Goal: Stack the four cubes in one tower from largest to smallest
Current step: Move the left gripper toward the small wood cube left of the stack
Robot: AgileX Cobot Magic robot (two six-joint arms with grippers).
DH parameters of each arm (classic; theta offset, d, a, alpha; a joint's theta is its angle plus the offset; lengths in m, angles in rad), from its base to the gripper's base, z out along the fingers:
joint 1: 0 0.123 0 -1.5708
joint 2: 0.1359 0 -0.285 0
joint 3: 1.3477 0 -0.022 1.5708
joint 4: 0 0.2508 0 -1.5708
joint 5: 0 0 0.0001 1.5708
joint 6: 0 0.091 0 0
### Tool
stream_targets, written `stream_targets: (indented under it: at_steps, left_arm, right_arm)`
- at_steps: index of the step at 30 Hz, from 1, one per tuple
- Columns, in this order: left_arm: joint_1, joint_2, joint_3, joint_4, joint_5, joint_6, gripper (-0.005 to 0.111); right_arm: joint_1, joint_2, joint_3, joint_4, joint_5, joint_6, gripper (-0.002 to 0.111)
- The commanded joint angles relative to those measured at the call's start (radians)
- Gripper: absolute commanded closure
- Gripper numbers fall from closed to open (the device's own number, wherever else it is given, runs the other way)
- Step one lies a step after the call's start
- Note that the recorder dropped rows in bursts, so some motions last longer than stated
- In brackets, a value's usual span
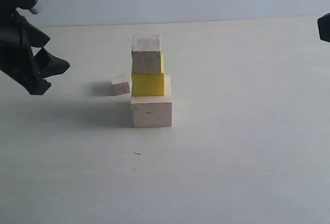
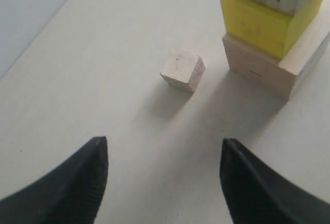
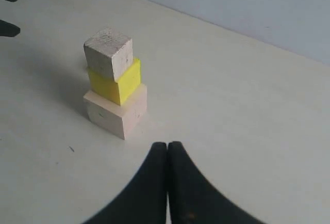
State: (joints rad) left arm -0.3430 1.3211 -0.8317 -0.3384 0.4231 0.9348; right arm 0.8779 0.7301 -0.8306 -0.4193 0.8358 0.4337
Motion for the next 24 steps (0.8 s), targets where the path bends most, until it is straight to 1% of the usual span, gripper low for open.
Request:
stream_targets:
  at_steps: [1,6,7,8,9,11,14,15,17,18,20,21,23,24]
  left_arm:
    - [-0.006,0.009,-0.012,-0.006,-0.002,0.002,0.045]
    - [-0.006,0.009,-0.012,-0.07,0.028,-0.002,0.045]
    - [-0.006,0.009,-0.012,-0.095,0.056,-0.009,0.045]
    - [-0.006,0.011,-0.012,-0.095,0.045,-0.012,0.044]
    - [-0.006,0.018,-0.012,-0.129,-0.016,-0.03,0.041]
    - [-0.006,0.022,-0.012,-0.123,-0.065,-0.017,0.039]
    - [-0.003,0.027,-0.028,-0.121,-0.075,0.024,0.039]
    - [0.005,0.032,-0.039,-0.121,-0.071,0.026,0.039]
    - [0.044,0.066,-0.088,-0.121,-0.052,0.043,0.039]
    - [0.08,0.103,-0.142,-0.121,0.0,0.087,0.039]
    - [0.116,0.154,-0.222,-0.133,0.107,0.131,0.039]
    - [0.145,0.212,-0.295,-0.171,0.208,0.157,0.039]
    - [0.159,0.285,-0.376,-0.191,0.324,0.213,0.039]
    - [0.159,0.353,-0.445,-0.191,0.433,0.248,0.039]
  right_arm:
    - [0.001,-0.007,0.006,-0.018,-0.02,0.004,0.108]
    - [0.001,-0.007,0.006,-0.034,-0.027,0.004,0.108]
    - [0.001,-0.007,0.006,-0.036,-0.041,0.014,0.108]
    - [0.001,-0.007,0.006,-0.036,-0.048,0.014,0.108]
    - [0.001,-0.007,0.006,-0.036,-0.057,0.014,0.108]
    - [0.001,-0.007,0.006,-0.036,-0.057,0.014,0.108]
    - [0.001,-0.007,0.006,-0.036,-0.057,0.014,0.108]
    - [0.001,-0.007,0.006,-0.036,-0.057,0.014,0.108]
    - [0.001,-0.007,0.006,-0.038,-0.061,0.014,0.108]
    - [0.001,-0.007,0.006,-0.044,-0.068,0.014,0.108]
    - [0.001,-0.007,0.006,-0.054,-0.075,0.014,0.108]
    - [0.001,-0.007,0.006,-0.063,-0.087,0.014,0.108]
    - [0.001,-0.007,0.006,-0.063,-0.11,0.014,0.108]
    - [0.001,-0.007,0.006,-0.063,-0.129,0.014,0.108]
